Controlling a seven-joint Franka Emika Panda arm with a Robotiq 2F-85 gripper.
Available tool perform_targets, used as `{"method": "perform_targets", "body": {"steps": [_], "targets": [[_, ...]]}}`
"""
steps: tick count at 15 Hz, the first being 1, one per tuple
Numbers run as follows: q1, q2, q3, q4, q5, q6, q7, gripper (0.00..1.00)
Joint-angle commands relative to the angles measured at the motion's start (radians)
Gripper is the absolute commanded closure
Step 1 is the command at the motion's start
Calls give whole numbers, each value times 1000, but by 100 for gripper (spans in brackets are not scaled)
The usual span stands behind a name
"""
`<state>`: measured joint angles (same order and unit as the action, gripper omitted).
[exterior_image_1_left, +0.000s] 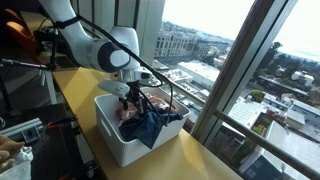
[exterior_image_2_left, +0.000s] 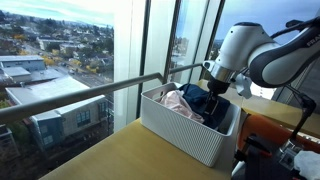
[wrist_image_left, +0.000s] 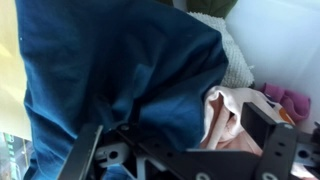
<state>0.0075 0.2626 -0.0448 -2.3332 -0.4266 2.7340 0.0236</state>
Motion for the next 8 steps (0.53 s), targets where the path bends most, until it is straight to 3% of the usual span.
{"method": "perform_targets", "body": {"steps": [1, 8], "targets": [[14, 79, -46, 74, -15, 17, -5, 0], [75, 277, -160, 164, -114, 55, 50, 0]]}}
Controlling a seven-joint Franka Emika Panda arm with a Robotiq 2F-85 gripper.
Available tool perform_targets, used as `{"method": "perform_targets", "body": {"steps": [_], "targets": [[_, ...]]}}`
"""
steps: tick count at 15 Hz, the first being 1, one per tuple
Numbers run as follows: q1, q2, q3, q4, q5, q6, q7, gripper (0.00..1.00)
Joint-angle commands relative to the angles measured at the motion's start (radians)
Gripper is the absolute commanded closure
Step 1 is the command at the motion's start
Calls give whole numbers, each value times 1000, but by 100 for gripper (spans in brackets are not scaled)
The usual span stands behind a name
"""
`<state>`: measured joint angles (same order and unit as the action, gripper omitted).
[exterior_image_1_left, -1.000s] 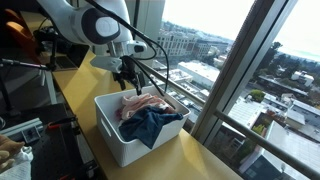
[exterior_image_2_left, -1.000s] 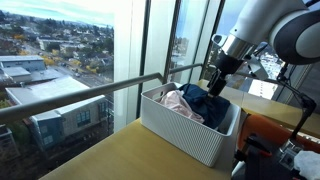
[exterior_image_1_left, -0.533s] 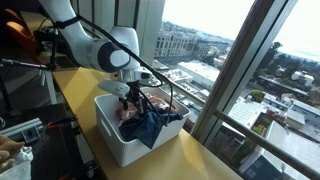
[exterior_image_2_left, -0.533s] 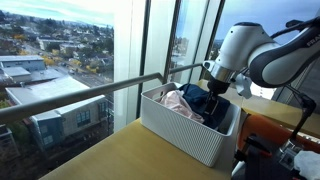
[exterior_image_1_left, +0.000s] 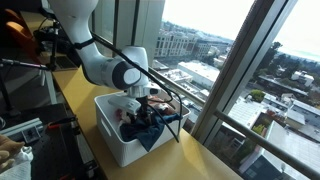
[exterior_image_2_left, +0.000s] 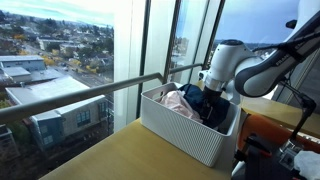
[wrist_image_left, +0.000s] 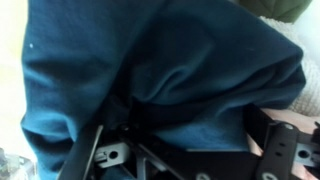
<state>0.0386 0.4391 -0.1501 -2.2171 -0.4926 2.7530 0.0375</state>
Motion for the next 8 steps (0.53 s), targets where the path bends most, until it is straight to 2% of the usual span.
{"method": "perform_targets", "body": {"steps": [1, 2, 3, 8], "targets": [[41, 125, -54, 52, -35, 39, 23, 0], [39, 145, -52, 57, -19, 40, 12, 7], [38, 161, -49, 63, -7, 39, 4, 26], [3, 149, -33, 69, 33, 14, -36, 62]]}}
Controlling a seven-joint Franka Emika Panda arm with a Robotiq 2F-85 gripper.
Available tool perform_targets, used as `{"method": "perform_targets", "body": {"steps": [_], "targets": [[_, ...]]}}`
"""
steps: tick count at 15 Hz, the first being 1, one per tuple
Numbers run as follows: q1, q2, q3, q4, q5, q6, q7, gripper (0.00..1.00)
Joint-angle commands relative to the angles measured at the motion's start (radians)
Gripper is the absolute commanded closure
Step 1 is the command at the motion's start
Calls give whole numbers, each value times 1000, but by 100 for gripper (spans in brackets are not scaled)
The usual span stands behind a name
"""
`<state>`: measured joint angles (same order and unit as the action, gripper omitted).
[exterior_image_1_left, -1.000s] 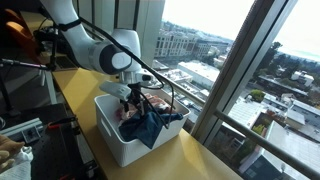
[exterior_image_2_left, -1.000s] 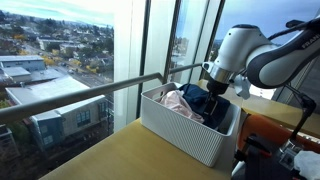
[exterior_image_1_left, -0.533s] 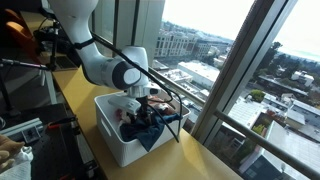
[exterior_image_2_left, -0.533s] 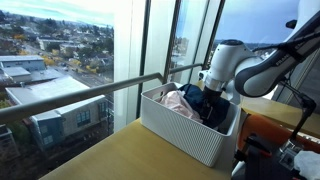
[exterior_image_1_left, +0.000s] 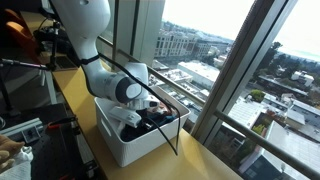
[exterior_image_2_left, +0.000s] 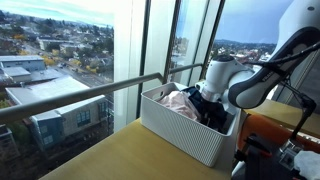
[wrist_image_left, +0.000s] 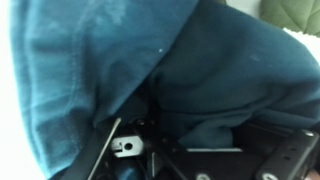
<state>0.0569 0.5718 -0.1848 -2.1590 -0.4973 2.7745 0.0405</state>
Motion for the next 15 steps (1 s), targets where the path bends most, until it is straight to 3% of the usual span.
{"method": "perform_targets", "body": {"steps": [1, 5, 15], "targets": [[-22, -4, 5, 4, 45, -13, -47, 69], [-44, -127, 20, -33, 86, -48, -89, 99], [-26, -485, 159, -46, 216, -245, -186, 100]]}}
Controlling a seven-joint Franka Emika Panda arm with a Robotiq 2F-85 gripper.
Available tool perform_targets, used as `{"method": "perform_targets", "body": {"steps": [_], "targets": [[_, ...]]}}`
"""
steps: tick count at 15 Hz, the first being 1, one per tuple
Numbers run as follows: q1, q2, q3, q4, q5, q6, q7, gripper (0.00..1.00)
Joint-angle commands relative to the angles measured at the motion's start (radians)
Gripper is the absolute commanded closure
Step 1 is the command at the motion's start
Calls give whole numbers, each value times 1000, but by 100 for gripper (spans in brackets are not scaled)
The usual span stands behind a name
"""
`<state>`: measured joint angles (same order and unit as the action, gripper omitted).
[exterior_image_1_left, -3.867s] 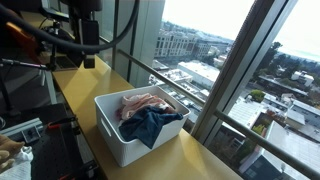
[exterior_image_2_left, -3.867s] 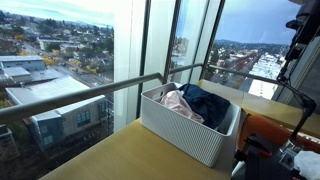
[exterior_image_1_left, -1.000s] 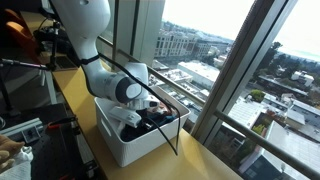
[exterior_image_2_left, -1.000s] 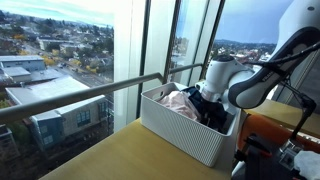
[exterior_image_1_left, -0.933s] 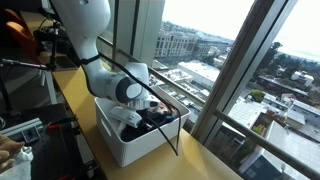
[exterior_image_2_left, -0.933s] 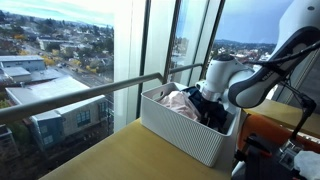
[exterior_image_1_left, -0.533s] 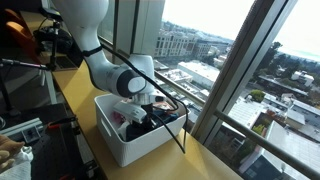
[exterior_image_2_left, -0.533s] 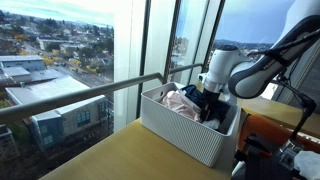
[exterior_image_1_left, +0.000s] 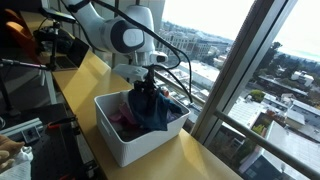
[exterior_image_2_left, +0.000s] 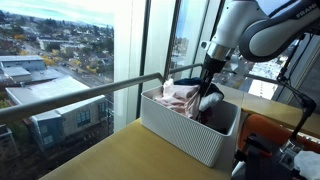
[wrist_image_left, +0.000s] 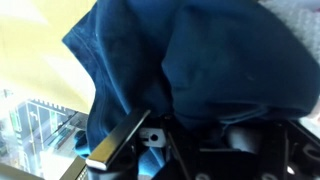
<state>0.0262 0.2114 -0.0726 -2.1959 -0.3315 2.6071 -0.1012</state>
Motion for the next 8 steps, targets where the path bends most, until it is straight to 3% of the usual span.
{"method": "perform_targets", "body": {"steps": [1, 8], "targets": [[13, -153, 63, 1, 61, -102, -50, 100], [103, -280, 185, 159, 110, -251, -50, 100]]}}
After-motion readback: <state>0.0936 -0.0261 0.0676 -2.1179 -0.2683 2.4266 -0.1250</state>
